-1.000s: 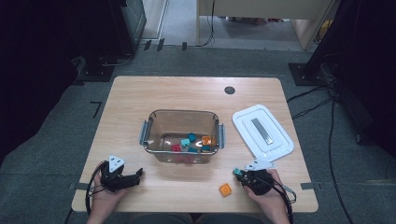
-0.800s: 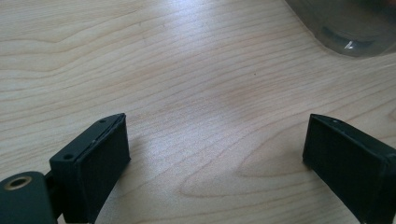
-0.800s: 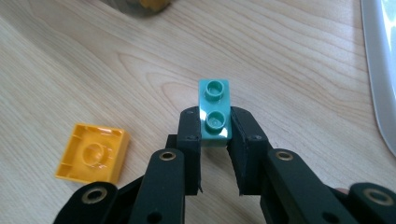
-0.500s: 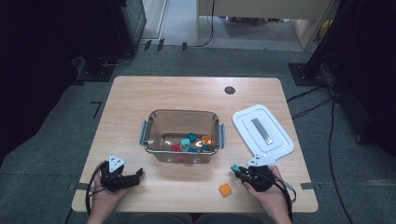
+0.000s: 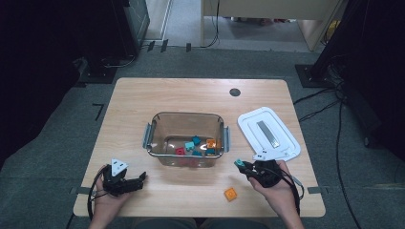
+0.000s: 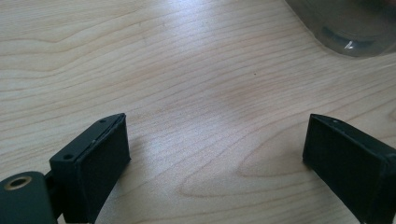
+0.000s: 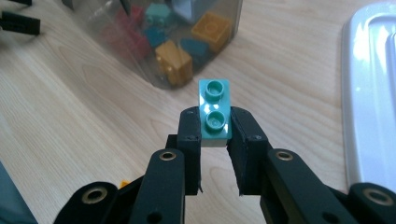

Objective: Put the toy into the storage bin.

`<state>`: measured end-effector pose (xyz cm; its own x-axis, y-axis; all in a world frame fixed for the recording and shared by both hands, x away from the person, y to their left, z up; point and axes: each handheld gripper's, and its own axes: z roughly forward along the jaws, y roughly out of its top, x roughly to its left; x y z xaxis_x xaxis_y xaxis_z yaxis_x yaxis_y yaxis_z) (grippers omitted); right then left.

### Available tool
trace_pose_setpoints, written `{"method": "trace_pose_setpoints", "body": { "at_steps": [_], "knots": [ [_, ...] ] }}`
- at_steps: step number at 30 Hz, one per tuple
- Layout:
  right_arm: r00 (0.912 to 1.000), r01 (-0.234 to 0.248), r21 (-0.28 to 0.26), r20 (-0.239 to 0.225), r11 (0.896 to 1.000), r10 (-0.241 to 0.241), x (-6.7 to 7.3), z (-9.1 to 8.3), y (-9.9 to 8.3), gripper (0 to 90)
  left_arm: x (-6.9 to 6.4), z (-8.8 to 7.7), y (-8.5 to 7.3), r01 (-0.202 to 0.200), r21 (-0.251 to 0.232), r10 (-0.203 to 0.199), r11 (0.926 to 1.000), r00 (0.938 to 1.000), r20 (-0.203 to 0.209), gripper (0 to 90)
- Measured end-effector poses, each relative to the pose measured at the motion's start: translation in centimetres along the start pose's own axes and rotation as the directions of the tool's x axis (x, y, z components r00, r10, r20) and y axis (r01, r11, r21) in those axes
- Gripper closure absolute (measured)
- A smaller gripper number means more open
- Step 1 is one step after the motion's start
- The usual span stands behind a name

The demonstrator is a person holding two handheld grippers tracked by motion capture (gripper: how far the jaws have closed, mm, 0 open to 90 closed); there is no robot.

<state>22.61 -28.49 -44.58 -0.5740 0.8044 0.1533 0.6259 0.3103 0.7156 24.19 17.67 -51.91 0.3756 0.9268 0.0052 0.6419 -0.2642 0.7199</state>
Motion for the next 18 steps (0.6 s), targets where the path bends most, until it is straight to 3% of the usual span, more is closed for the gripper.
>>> {"method": "trace_pose_setpoints", "body": {
  "at_steps": [18],
  "knots": [
    [0.9984, 0.055, -0.046, 0.015, 0.997, -0.055, 0.2, -2.8, 5.7, 76.4, 0.0, 0.0, 0.0, 0.001, 0.0, -0.001, 1.0, 1.0, 0.0, 7.0]
  ]
}}
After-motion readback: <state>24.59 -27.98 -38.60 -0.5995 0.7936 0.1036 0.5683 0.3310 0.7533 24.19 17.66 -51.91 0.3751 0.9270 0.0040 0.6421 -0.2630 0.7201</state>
